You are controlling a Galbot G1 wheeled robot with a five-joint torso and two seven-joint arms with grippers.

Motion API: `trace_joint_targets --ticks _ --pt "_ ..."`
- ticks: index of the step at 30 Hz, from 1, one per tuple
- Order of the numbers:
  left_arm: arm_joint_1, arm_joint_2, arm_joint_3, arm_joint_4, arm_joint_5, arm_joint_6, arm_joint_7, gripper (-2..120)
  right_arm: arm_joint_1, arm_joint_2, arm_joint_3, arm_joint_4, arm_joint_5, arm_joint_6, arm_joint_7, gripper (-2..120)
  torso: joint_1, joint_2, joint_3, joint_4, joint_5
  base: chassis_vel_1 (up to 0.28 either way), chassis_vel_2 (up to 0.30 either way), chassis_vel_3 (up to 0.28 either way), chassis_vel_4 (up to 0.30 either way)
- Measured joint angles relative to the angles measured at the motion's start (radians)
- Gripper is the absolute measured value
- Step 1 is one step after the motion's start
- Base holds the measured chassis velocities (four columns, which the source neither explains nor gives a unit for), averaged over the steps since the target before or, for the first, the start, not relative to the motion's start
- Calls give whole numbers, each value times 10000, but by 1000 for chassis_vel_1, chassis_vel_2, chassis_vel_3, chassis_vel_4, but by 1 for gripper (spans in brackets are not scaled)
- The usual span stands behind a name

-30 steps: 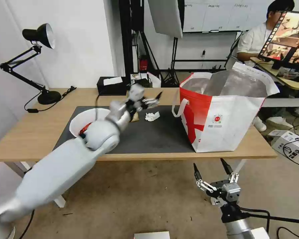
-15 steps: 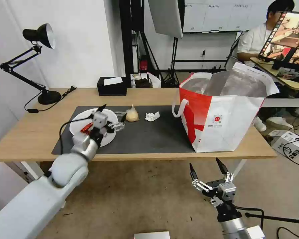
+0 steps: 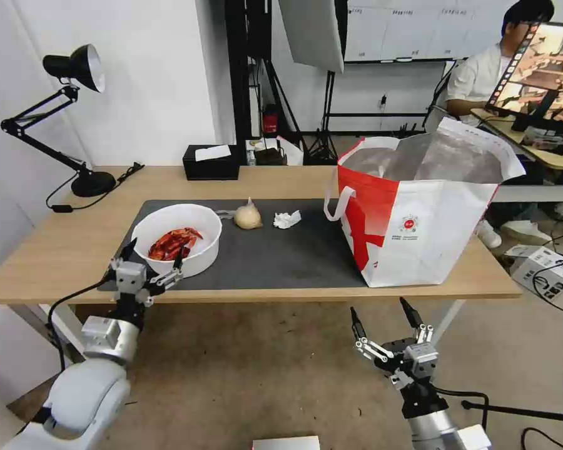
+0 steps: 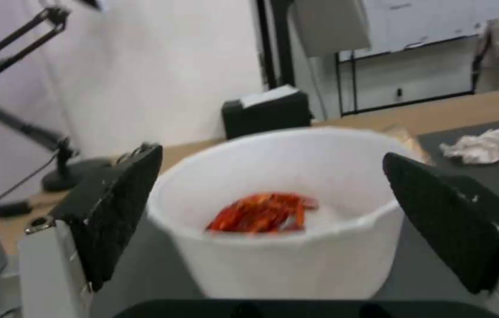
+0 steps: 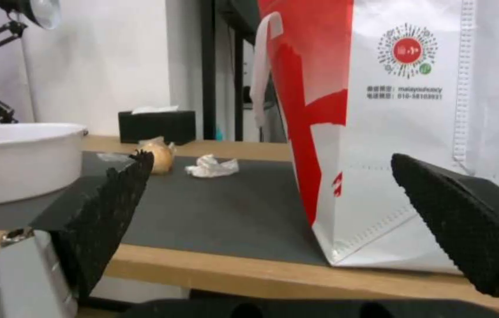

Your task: Pick up the trash from the table and place it into the takeout bag.

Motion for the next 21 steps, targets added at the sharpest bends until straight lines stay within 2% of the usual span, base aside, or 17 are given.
trace_joint_targets --ticks 5,10,21 --pt "927 -923 -420 -14 219 -155 -251 100 157 -69 51 -74 50 -87 58 100 0 0 0 3 0 0 0 0 0" --pt "1445 -1414 -511 -48 616 -264 -239 100 262 -118 3 -380 139 -95 63 100 -1 0 0 3 0 0 0 0 0" --pt "2085 -1879 -531 57 694 -388 116 100 379 -257 43 -906 554 -295 -5 100 0 -1 0 3 1 0 0 0 0"
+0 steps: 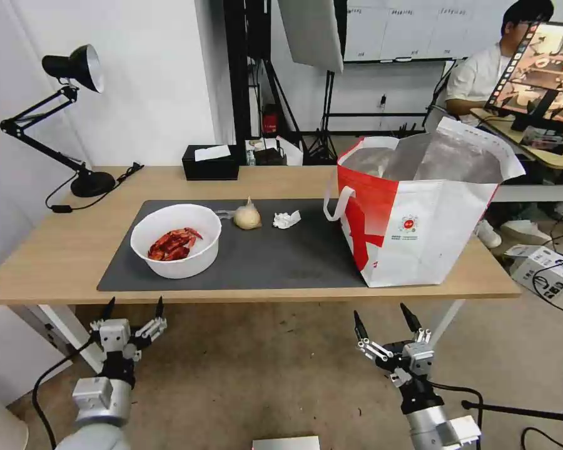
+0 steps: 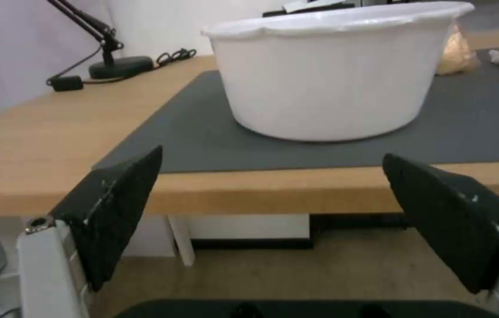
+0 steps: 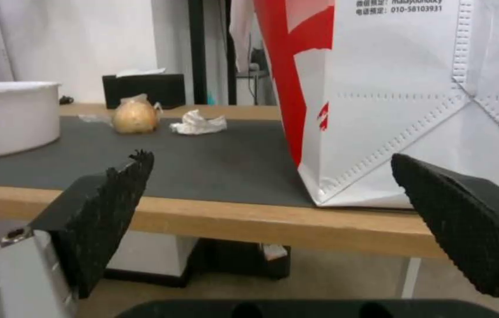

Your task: Pick up the trash from the table and place it into the takeout bag.

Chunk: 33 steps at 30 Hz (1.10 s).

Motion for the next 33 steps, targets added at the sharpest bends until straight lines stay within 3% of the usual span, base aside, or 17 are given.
trace_joint_targets --ticks 22,33 --pt "59 151 62 -50 12 -91 134 100 218 -436 -561 326 69 -448 -78 100 0 0 0 -1 -2 0 0 0 0" --pt "143 208 52 -152 -41 -118 185 100 2044 -2216 -1847 1089 602 -1733 -26 100 1 0 0 1 -1 0 0 0 0"
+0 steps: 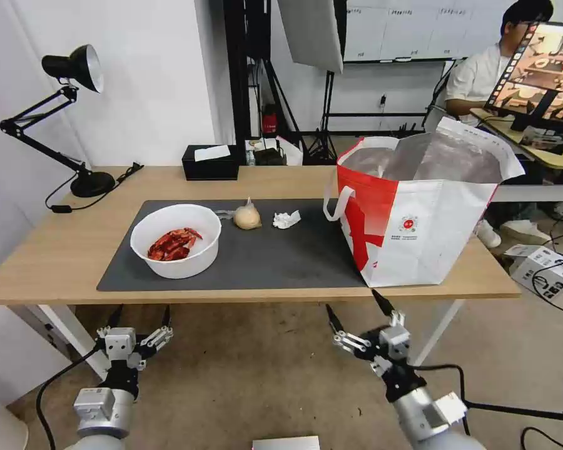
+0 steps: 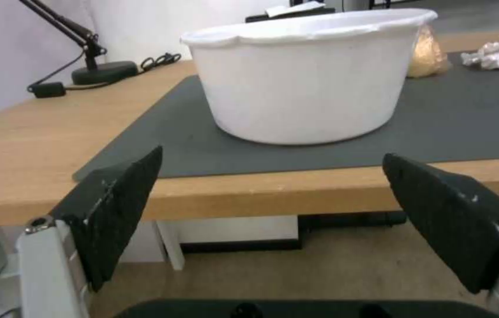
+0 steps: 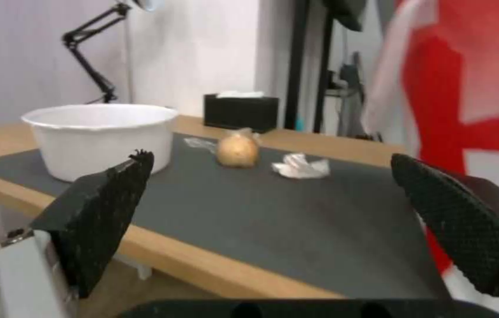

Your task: Pick up the trash from the table and place it into the takeout bag.

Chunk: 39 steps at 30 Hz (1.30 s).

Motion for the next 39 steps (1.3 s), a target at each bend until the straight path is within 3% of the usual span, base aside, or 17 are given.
trace_joint_targets --ticks 6,19,29,39 --pt "8 52 -110 -57 -177 14 -9 100 1432 -963 -932 -70 533 -609 120 100 0 0 1 -1 0 0 0 0 0" --pt "47 13 -149 -98 -212 42 -16 100 4663 -1237 -3022 -1013 1446 -1853 794 100 0 -1 1 0 -1 0 0 0 0" --pt "61 15 -178 -67 -237 60 -9 100 6925 -330 -4599 -2077 2375 -2982 2546 100 1 -1 1 -1 -1 0 0 0 0" --pt "65 11 -240 11 -257 71 -6 100 8487 1500 -5753 -3209 3569 -4333 5473 100 1 0 0 0 -3 0 0 0 0"
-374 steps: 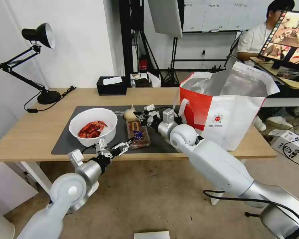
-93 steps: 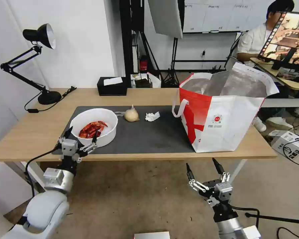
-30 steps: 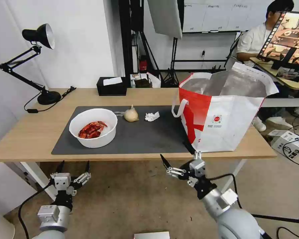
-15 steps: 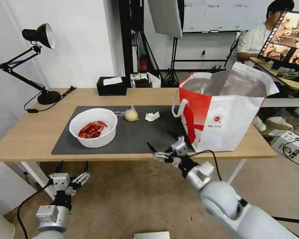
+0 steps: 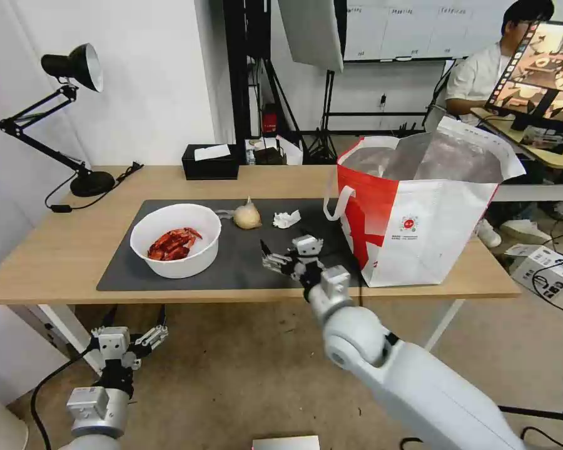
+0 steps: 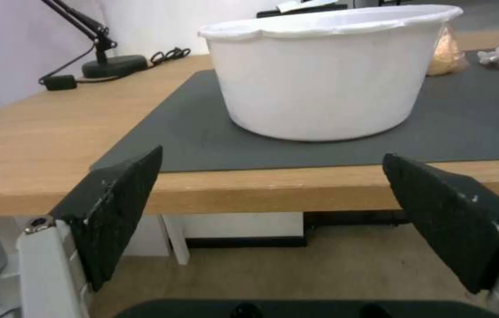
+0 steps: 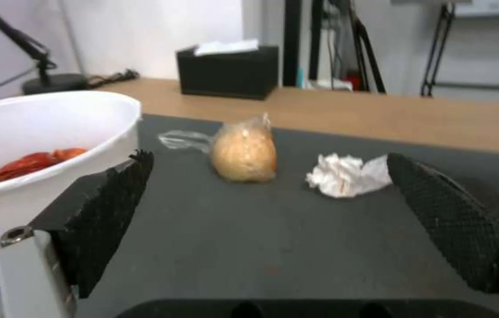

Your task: Pick up the trash from the table and place it into the takeout bag.

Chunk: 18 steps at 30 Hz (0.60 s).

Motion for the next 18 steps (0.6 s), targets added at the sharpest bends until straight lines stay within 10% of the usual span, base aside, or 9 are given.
trace_joint_targets --ticks 18 --pt "-4 31 -3 133 -18 1 -1 100 1871 1633 -246 -2090 1463 -853 2362 100 0 0 0 0 2 0 0 0 0"
